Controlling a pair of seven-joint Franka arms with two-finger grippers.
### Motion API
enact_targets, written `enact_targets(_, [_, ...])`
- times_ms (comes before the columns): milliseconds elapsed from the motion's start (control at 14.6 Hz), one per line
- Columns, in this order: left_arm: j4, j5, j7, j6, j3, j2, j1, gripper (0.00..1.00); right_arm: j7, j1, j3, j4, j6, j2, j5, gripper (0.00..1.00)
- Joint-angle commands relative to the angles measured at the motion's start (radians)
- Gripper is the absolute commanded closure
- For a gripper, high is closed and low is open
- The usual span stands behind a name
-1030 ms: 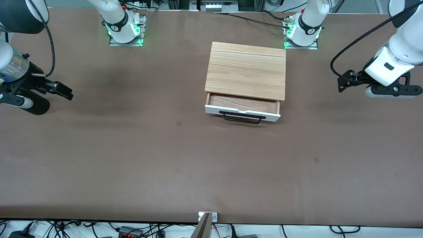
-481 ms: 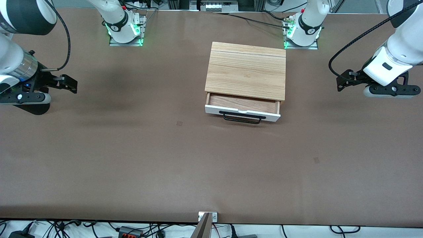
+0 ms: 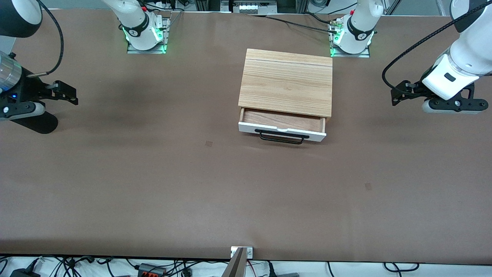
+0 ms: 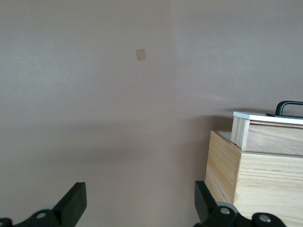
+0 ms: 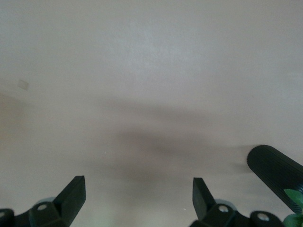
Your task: Pull top drawer with both arms simultaneously
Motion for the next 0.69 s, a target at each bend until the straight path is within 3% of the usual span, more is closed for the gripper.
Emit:
enact_targets(0, [0.028,-0.018,0.011,-0.023,-0.001,0.012,0.003,0.00,0.076,-0.003,0.003,0.023,-0.009,0.005,0.036,0.00])
enact_targets(618, [0.029,-0.017,0.006,-0.023,-0.001,0.012,0.002,0.00,0.115,0.005,0.013,0.023,-0.021,0.007,0.025,0.00])
